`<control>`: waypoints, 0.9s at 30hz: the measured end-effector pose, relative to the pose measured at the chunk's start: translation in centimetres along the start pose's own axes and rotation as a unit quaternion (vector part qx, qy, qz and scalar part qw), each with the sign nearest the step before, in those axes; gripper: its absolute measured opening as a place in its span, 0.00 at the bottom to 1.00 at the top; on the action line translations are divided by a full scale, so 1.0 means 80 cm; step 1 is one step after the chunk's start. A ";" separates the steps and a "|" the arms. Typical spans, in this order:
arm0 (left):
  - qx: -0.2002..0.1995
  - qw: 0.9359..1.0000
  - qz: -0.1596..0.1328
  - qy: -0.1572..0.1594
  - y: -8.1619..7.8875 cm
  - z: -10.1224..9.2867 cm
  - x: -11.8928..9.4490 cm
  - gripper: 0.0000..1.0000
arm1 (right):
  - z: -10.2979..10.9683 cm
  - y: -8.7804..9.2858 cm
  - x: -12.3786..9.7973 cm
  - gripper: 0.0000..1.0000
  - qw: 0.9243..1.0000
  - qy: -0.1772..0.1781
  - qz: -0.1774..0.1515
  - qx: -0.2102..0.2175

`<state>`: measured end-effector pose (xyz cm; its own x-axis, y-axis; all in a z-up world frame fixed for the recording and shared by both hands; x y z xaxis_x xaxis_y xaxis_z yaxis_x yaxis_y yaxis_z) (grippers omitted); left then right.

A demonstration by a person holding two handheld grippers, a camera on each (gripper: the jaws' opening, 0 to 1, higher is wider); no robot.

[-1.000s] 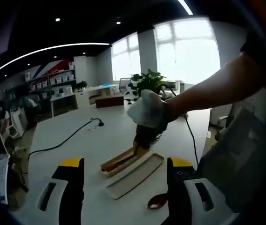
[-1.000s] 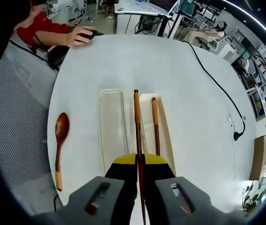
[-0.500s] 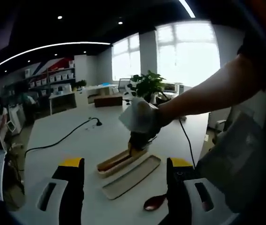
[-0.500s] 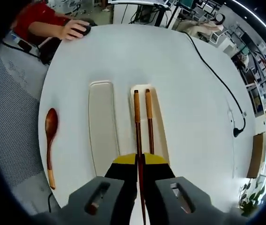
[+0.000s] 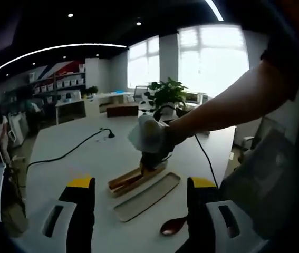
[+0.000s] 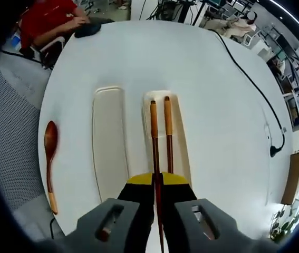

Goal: Arrange the utensils inside the cutlery case until each visible utensil rests in its matching compartment.

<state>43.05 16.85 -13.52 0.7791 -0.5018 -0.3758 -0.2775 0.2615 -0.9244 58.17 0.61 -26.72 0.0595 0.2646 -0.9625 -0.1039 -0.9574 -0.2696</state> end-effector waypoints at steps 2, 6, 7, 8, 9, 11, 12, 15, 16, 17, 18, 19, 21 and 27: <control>-0.001 1.000 0.000 -0.001 0.000 0.000 0.000 0.73 | -0.002 0.000 0.002 0.00 1.000 -0.002 0.002 -0.001; -0.006 1.000 0.004 0.002 0.002 -0.001 0.002 0.73 | -0.006 -0.001 0.005 0.00 1.000 -0.008 -0.005 0.003; -0.008 1.000 0.005 0.006 0.003 -0.002 0.002 0.73 | -0.009 -0.003 0.005 0.00 1.000 -0.004 -0.011 0.000; -0.008 1.000 0.007 0.009 0.004 -0.003 0.003 0.73 | -0.010 -0.002 0.005 0.00 1.000 -0.003 -0.008 0.000; -0.004 1.000 0.009 0.009 0.004 -0.004 0.004 0.73 | -0.012 -0.002 0.006 0.00 1.000 -0.003 -0.007 -0.003; -0.003 1.000 0.010 0.008 0.004 -0.003 0.005 0.73 | -0.014 -0.001 0.007 0.00 1.000 -0.005 -0.008 0.001; -0.006 1.000 0.010 0.009 0.005 -0.004 0.005 0.73 | -0.015 0.000 0.007 0.00 1.000 -0.006 -0.008 0.001; -0.006 1.000 0.011 0.009 0.005 -0.004 0.005 0.73 | -0.015 0.002 0.010 0.00 1.000 -0.008 -0.007 0.001; -0.007 1.000 0.012 0.010 0.005 -0.004 0.005 0.73 | -0.016 0.003 0.011 0.00 1.000 -0.008 -0.006 0.000; -0.006 1.000 0.014 0.010 0.006 -0.005 0.006 0.73 | -0.017 0.003 0.012 0.00 1.000 -0.008 -0.007 -0.001; -0.004 1.000 0.016 0.011 0.007 -0.005 0.006 0.73 | -0.017 0.003 0.014 0.00 1.000 -0.009 -0.006 -0.002; -0.004 1.000 0.018 0.012 0.008 -0.006 0.006 0.73 | -0.018 0.003 0.015 0.00 1.000 -0.009 -0.006 -0.002; -0.004 1.000 0.020 0.014 0.009 -0.006 0.006 0.73 | -0.018 0.002 0.017 0.00 1.000 -0.010 -0.006 0.000; -0.008 1.000 0.021 0.009 0.009 -0.004 0.006 0.73 | -0.023 0.004 0.023 0.00 1.000 -0.013 -0.005 0.001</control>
<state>43.07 16.56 -14.41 0.7568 -0.5051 -0.4148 -0.3185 0.2692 -0.9089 60.08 0.57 -28.55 0.0339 0.2774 -0.9602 -0.1046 -0.9545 -0.2794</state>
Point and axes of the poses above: the point that each gripper's makers call its tool centre point, and the gripper's own axes: x roughly forward along the fingers, z roughly to its left, y roughly out of its underside, the point moved 7 cm from there along -x, roughly backward along the fingers, and after that the axes turned 7 degrees about -y, right-handed, at the moved point
